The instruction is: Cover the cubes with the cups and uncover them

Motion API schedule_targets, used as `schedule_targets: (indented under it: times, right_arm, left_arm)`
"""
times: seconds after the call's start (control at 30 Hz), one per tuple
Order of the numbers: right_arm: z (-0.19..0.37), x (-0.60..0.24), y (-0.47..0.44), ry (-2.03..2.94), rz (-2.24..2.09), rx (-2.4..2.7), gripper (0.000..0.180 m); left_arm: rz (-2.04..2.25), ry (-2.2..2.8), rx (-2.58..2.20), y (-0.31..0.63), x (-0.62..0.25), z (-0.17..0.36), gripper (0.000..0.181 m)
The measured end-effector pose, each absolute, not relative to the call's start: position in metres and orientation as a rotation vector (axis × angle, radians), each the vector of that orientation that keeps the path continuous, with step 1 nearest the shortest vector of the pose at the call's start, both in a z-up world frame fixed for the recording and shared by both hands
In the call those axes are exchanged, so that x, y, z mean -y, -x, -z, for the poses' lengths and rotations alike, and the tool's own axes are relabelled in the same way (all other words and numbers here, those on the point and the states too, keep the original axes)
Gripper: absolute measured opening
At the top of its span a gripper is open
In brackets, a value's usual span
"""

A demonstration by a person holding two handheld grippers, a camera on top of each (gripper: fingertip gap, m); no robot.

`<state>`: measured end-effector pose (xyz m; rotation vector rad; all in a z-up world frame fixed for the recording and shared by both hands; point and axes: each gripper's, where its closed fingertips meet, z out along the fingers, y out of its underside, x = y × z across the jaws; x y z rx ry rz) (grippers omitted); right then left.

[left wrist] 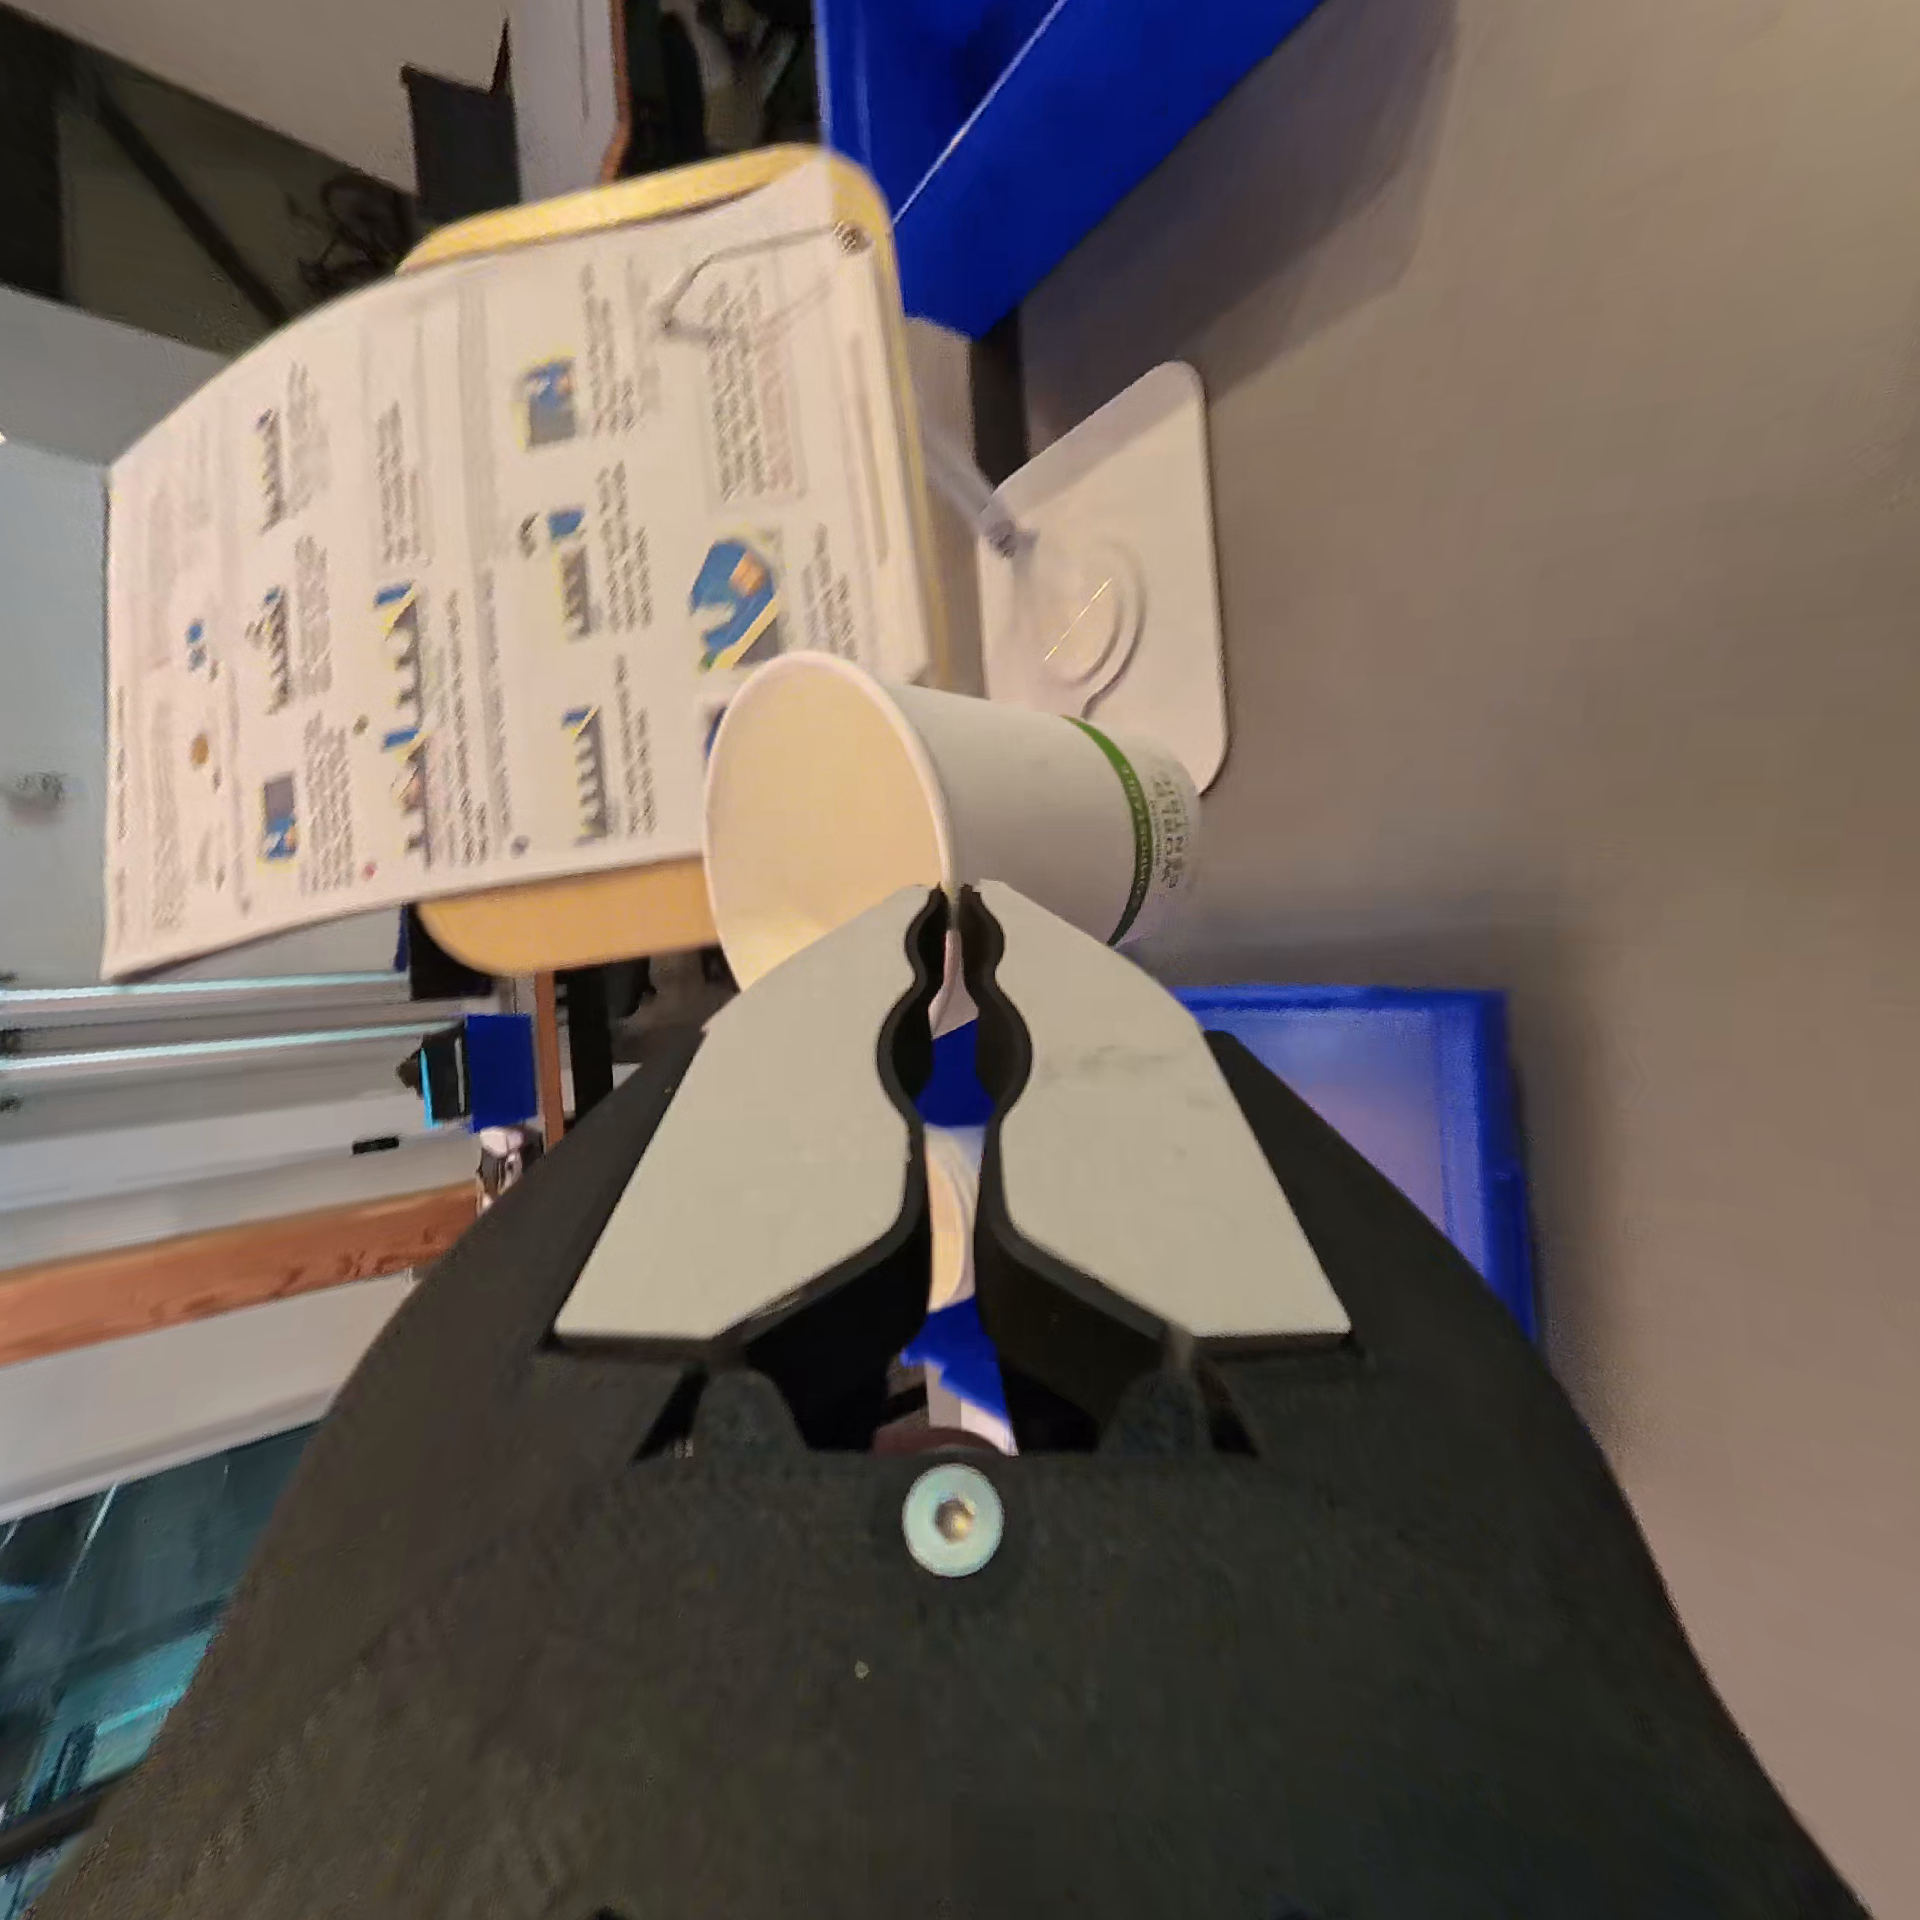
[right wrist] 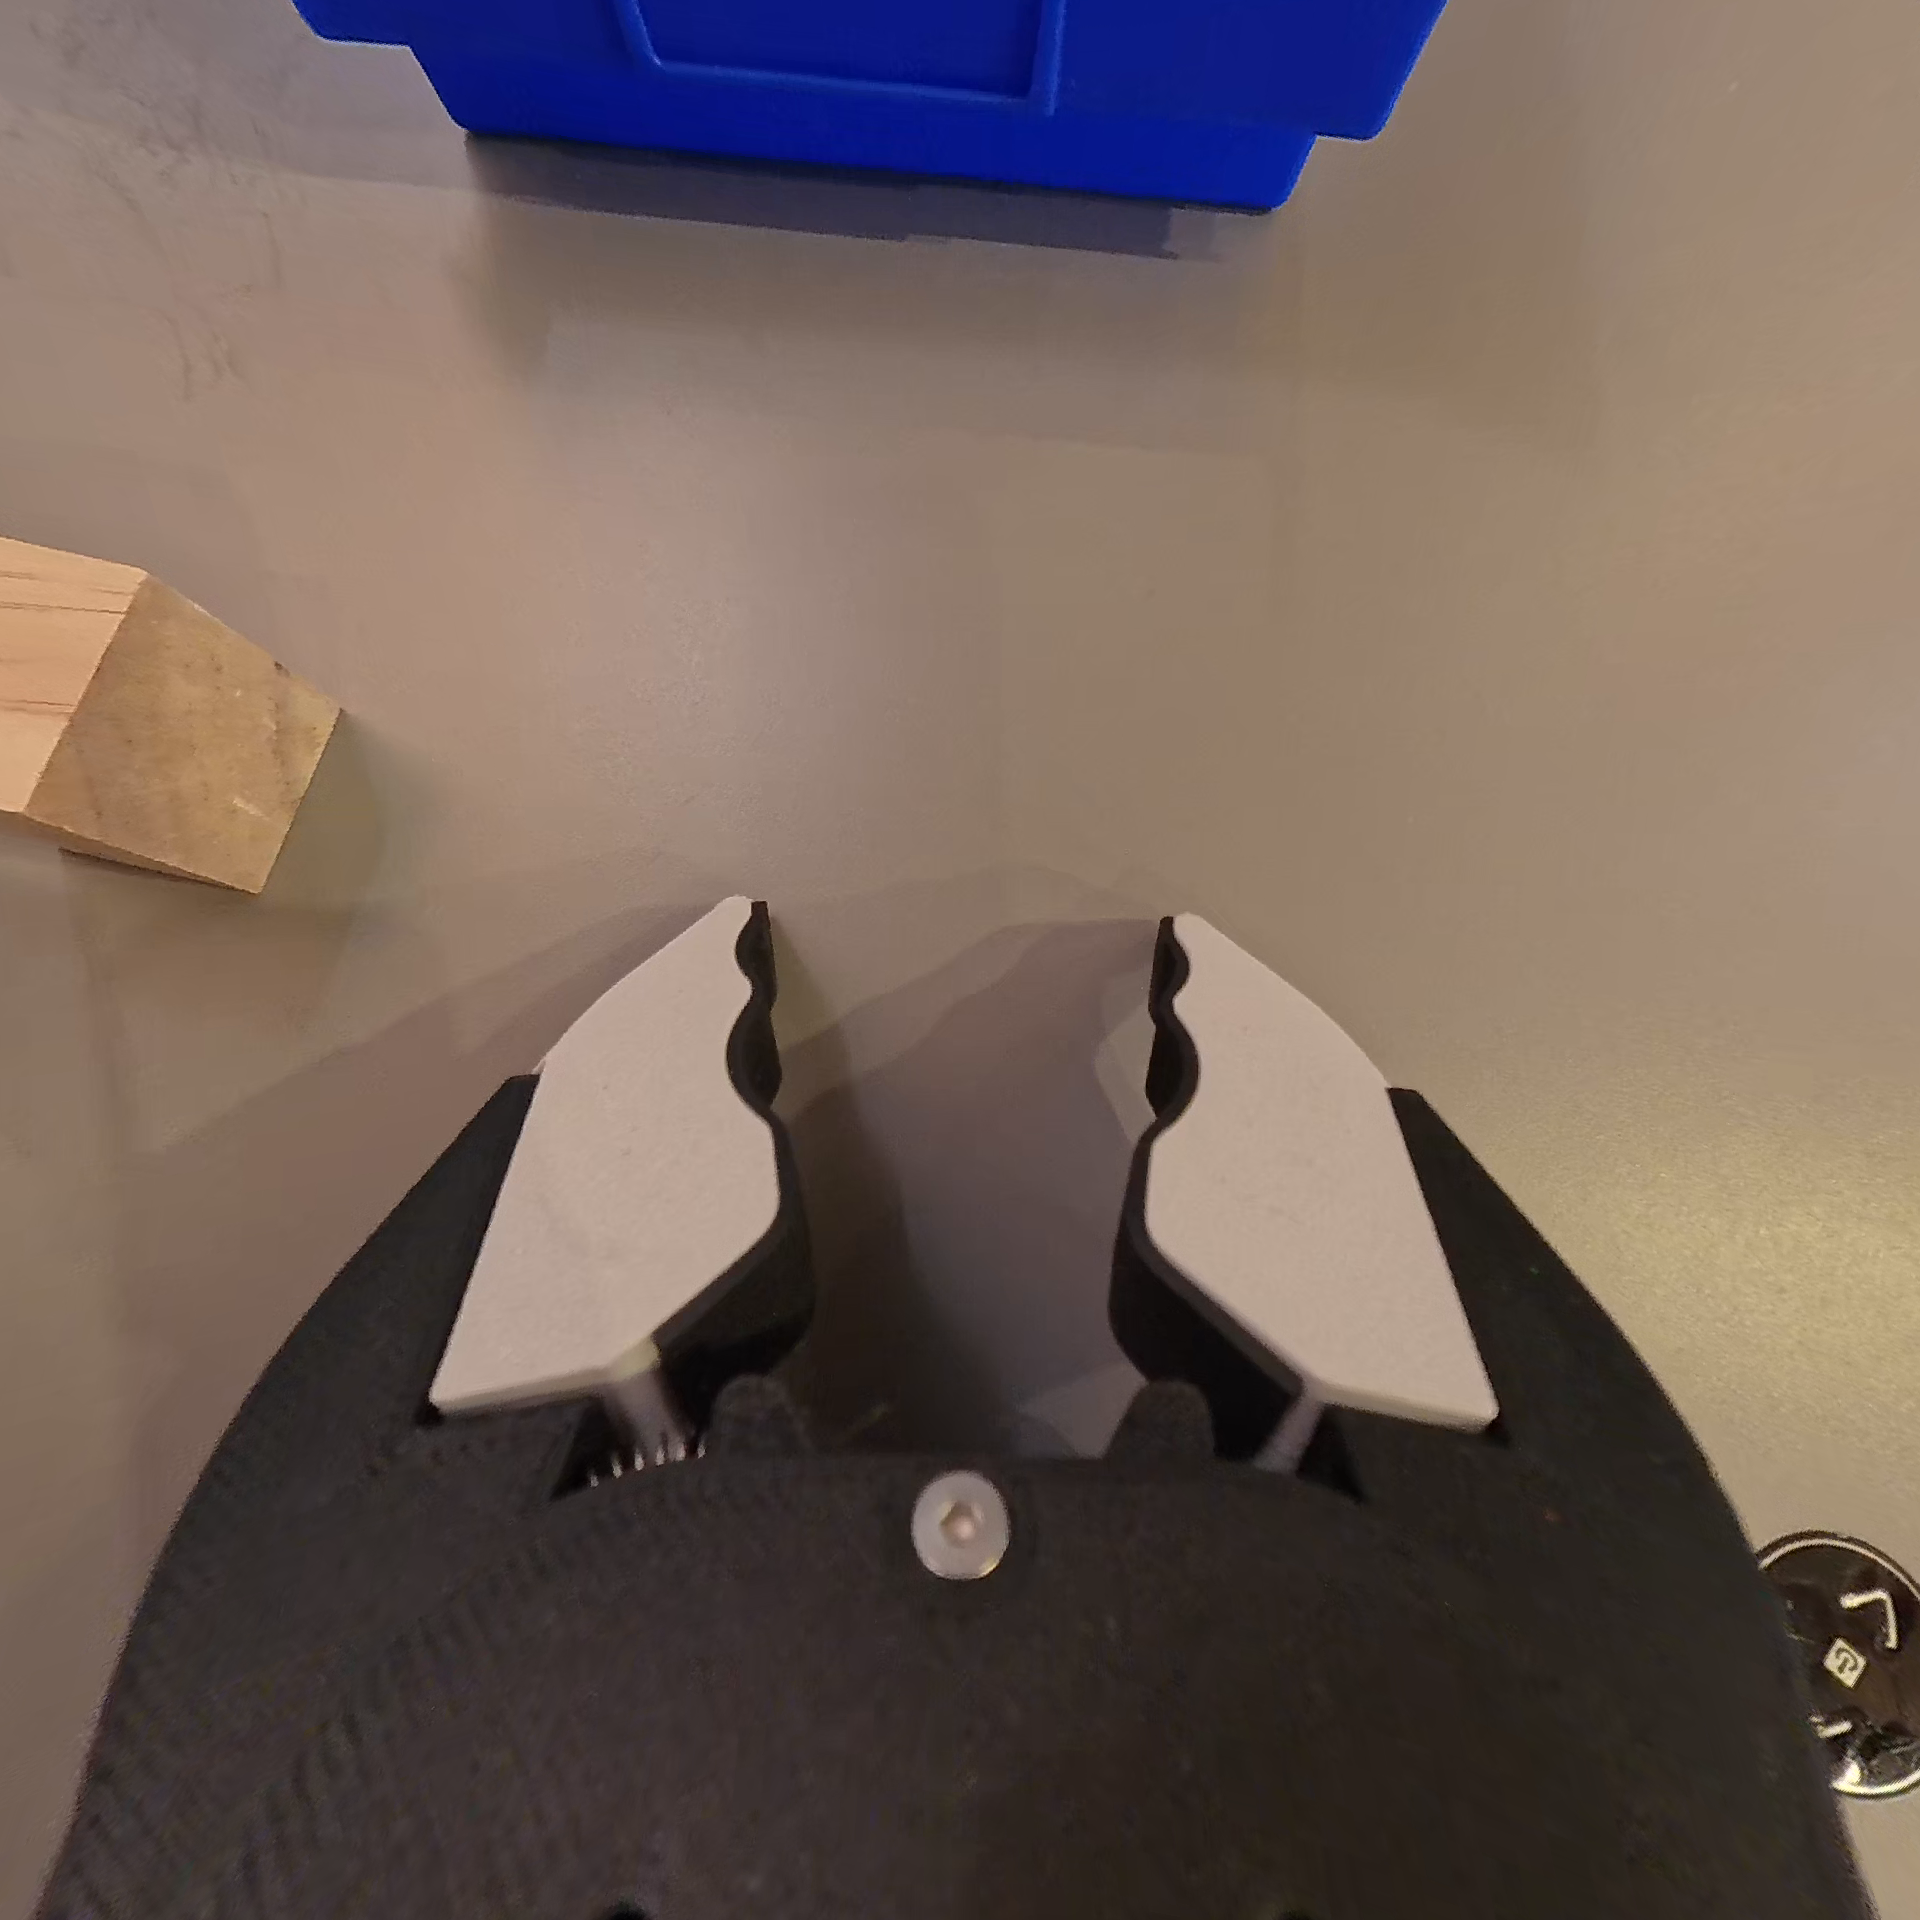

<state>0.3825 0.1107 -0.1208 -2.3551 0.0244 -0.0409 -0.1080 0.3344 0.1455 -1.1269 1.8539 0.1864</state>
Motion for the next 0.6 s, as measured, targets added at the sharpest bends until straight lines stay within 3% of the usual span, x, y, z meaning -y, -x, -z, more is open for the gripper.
schedule_targets:
  times: [0.2, 0.6]
  right_arm:
    - [0.121, -0.111, -0.382, 2.354, 0.046, -0.018, 0.070]
    - [0.120, -0.111, -0.381, 2.352, 0.049, -0.007, 0.070]
  left_arm:
    - [0.009, 1.092, -1.944, 0.034, -0.280, -0.093, 0.002]
    - [-0.028, 1.005, -2.082, -0.057, -0.247, -0.007, 0.002]
